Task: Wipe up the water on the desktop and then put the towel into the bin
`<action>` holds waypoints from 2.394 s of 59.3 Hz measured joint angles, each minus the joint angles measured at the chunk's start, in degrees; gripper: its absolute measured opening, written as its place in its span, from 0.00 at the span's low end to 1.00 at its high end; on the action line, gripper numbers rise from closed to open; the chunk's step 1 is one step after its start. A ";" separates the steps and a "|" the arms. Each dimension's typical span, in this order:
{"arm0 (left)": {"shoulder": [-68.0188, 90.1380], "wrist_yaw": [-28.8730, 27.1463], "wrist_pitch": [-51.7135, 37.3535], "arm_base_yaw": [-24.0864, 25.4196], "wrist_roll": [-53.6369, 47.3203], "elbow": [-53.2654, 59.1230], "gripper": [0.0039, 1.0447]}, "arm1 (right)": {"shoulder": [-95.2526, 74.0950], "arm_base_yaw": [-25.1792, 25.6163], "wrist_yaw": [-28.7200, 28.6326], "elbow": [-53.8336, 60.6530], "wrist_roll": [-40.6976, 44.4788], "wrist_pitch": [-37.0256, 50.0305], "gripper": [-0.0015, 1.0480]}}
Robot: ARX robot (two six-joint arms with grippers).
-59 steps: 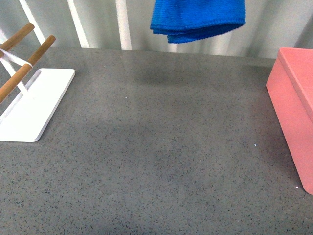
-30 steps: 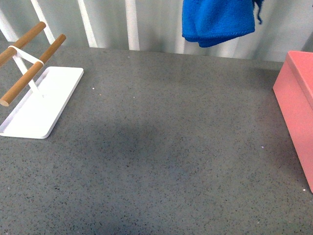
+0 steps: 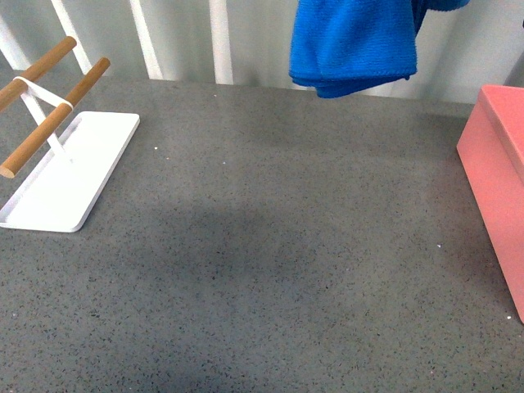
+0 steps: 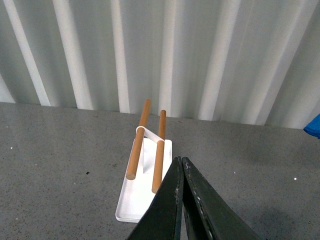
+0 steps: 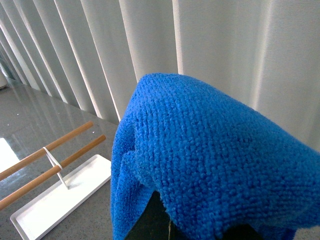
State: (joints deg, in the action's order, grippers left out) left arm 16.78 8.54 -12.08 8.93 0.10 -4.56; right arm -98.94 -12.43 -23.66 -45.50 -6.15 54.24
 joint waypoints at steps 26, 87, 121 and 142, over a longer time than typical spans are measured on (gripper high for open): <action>-10.75 -8.57 8.68 -8.96 0.02 3.15 0.03 | 1.11 0.70 -0.22 0.92 0.96 -0.50 0.04; -16.57 -8.55 12.04 -8.96 0.04 3.19 0.46 | -0.74 -1.22 9.35 -0.37 -0.11 -29.90 0.04; -16.57 -8.55 12.04 -8.96 0.02 3.19 0.94 | -23.12 -3.58 15.85 -3.15 0.50 -32.61 0.04; -16.59 -8.55 12.04 -8.96 0.02 3.19 0.94 | -26.53 -0.87 21.51 -7.76 6.19 -30.34 0.04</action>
State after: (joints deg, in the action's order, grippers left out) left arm 0.19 -0.01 -0.03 -0.03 0.12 -1.37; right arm -125.47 -13.30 -2.15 -53.25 0.03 23.90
